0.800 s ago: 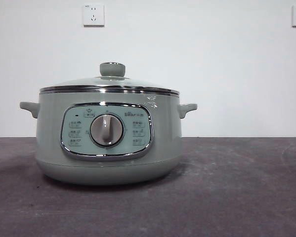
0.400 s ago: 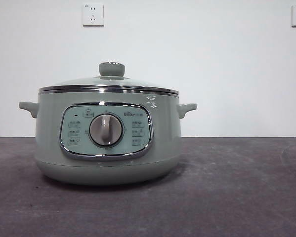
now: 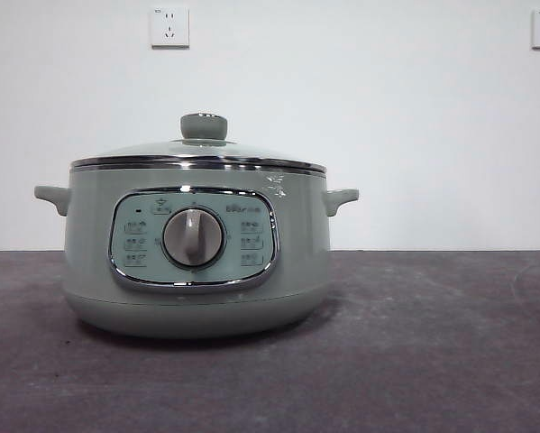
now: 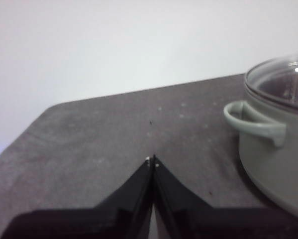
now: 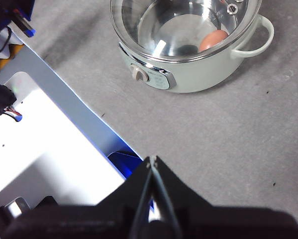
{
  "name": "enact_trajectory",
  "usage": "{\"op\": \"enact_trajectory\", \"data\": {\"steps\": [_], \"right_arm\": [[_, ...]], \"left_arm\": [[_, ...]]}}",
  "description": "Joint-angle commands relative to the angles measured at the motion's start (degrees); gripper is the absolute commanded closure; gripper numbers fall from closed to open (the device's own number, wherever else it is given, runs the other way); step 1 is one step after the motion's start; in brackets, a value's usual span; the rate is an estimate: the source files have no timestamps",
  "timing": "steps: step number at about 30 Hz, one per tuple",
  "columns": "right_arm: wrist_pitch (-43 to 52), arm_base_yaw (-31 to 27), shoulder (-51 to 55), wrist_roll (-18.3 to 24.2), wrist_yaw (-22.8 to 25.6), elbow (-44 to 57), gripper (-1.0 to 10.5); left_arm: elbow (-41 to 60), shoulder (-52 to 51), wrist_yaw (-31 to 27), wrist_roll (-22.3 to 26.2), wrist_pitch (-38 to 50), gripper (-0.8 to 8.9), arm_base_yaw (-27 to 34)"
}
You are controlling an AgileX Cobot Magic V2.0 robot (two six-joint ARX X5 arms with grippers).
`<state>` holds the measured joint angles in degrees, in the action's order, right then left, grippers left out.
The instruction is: Pick up the egg,open the lid,put the egg in the pot,close the lid
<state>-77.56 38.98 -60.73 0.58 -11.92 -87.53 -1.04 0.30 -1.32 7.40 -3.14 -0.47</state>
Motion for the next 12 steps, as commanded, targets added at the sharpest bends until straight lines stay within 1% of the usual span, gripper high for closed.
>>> {"op": "enact_trajectory", "data": {"steps": [1,5,7,11,12], "right_arm": [[-0.59,0.07,0.15,-0.55,0.07,0.02,9.5],[-0.59,0.07,0.15,-0.55,0.07,0.02,9.5],[-0.59,0.07,0.15,-0.55,0.07,0.02,9.5],[-0.61,0.07,0.15,-0.55,0.07,0.02,9.5],[-0.59,0.09,0.15,-0.55,0.07,0.02,9.5]], "left_arm": [[0.83,-0.2,-0.13,-1.01,-1.64,8.17,0.2],[0.83,-0.2,0.04,-1.75,-5.4,8.17,0.22],[0.83,-0.2,0.09,-3.45,-7.82,8.17,0.22],[0.83,-0.17,0.46,-6.34,-7.61,8.17,0.17],[0.83,-0.17,0.37,-6.27,-7.61,8.17,0.17]]}}
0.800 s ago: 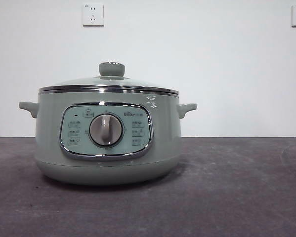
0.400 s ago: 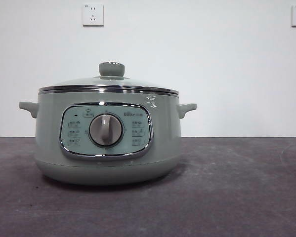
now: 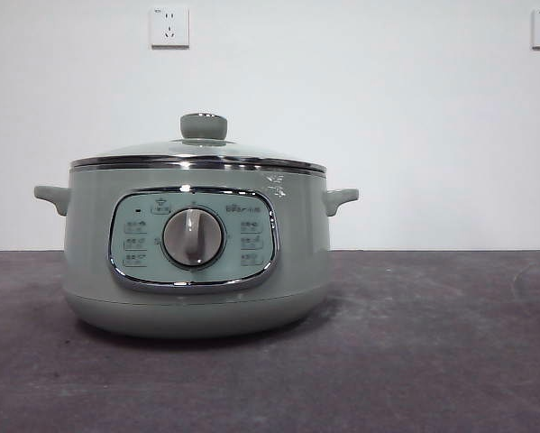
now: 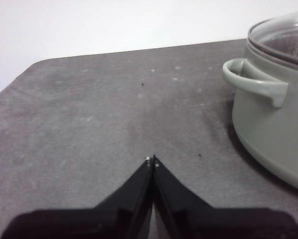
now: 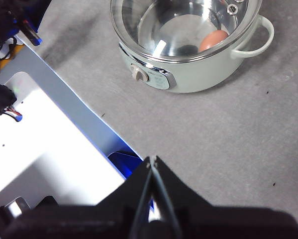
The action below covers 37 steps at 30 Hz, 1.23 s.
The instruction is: Pick up the egg,open the lid,put the egg in the pot,close the lid
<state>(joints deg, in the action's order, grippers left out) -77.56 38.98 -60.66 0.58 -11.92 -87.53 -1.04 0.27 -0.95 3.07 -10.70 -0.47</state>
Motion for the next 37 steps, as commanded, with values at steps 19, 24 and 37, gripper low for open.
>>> {"op": "enact_trajectory", "data": {"steps": [19,24,37], "right_arm": [[-0.61,0.07,0.09,-0.55,0.07,0.02,9.5],[-0.44,-1.05,0.98,1.7,1.6,0.02,9.5],[28.02,-23.56,19.08,4.02,-4.68,14.6,9.5]], "left_arm": [[0.83,-0.15,-0.31,-1.95,-0.04,8.16,0.17],[0.83,-0.15,-0.31,-1.95,-0.04,8.16,0.17],[0.83,-0.15,-0.31,-1.95,-0.04,8.16,0.17]]}}
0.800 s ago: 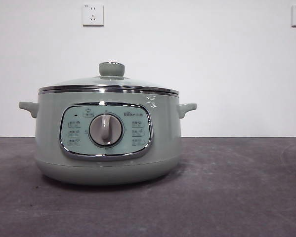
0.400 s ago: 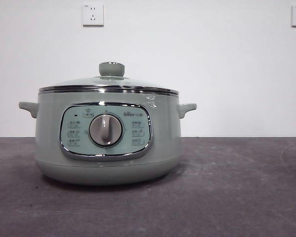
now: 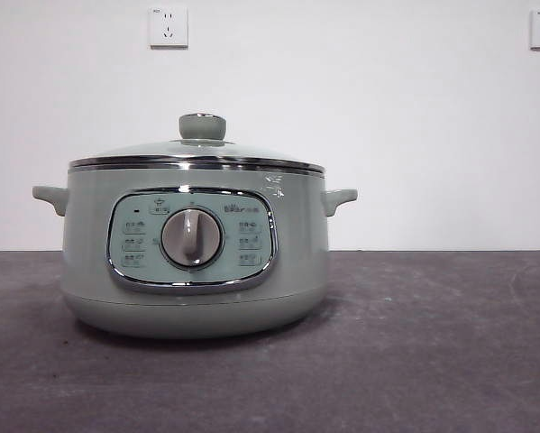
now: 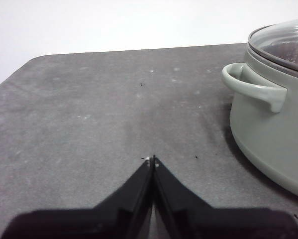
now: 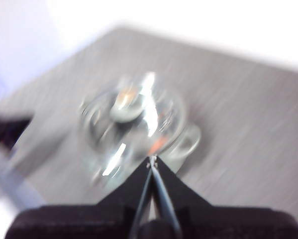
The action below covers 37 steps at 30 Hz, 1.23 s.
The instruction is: Pick up the egg,open the lid,put the egg in the pot,close the lid
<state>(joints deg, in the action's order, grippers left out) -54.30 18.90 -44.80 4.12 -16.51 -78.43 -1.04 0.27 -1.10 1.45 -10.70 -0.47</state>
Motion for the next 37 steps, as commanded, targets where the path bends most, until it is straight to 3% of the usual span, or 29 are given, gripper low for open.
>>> {"op": "enact_trajectory", "data": {"steps": [1,11,20,27,37], "right_arm": [[7.37,-4.87,4.98,0.48,-0.09,8.22,9.5],[36.63,-12.92,24.24,0.17,0.15,43.56,9.5],[45.99,-13.27,37.9,-1.33,0.48,67.98,9.5],[45.11,-13.27,44.0,-2.78,0.55,76.13,9.5],[44.74,-13.27,44.74,-4.72,1.88,78.05,9.5]], "left_arm": [[0.83,-0.15,-0.13,-0.33,-0.04,8.16,0.17],[0.83,-0.15,-0.15,-0.33,-0.04,8.17,0.17],[0.83,-0.15,-0.15,-0.33,-0.02,8.17,0.17],[0.83,-0.15,-0.15,-0.33,-0.02,8.17,0.17],[0.81,-0.15,-0.15,-0.33,0.2,8.17,0.17]]}}
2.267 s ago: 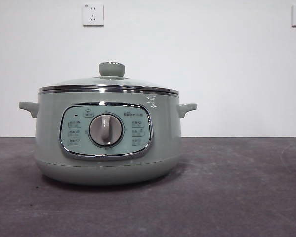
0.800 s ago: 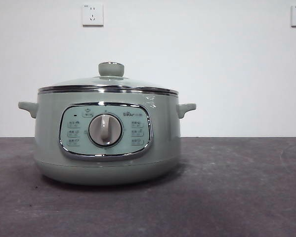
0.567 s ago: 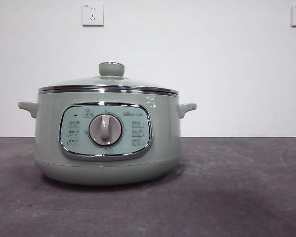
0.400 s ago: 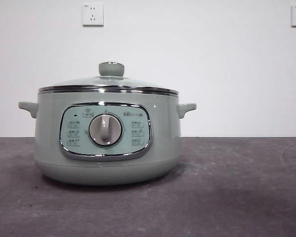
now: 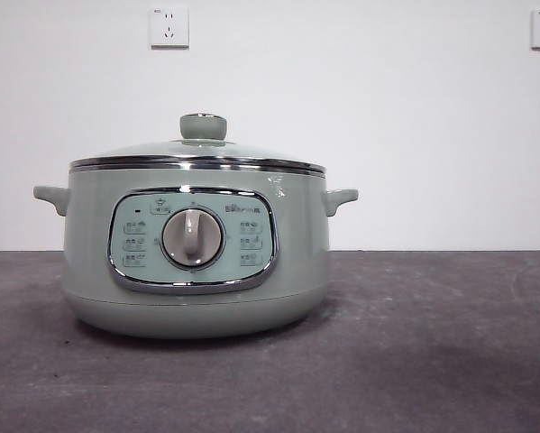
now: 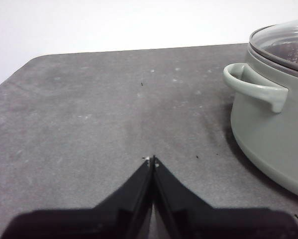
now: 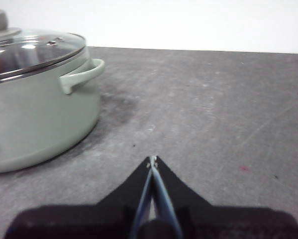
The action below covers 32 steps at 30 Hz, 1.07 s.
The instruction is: Pick up the egg,open the lid,put the egg in the pot,close the lid
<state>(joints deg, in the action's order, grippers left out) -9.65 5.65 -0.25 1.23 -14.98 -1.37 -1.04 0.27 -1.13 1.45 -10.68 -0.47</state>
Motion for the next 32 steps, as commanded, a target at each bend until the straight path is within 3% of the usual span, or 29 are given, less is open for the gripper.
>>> {"op": "enact_trajectory", "data": {"steps": [1,3,32], "right_arm": [[0.15,-0.02,0.2,-2.69,0.31,0.98,9.5],[0.22,0.04,0.2,-4.87,0.28,0.98,9.5],[0.2,0.04,0.2,-4.81,0.35,0.98,9.5]], "left_arm": [[0.81,-0.15,-0.13,-0.33,0.17,8.16,0.17],[0.81,-0.15,-0.13,-0.33,0.17,8.17,0.17],[0.81,-0.15,-0.13,-0.33,0.17,8.16,0.17]]}}
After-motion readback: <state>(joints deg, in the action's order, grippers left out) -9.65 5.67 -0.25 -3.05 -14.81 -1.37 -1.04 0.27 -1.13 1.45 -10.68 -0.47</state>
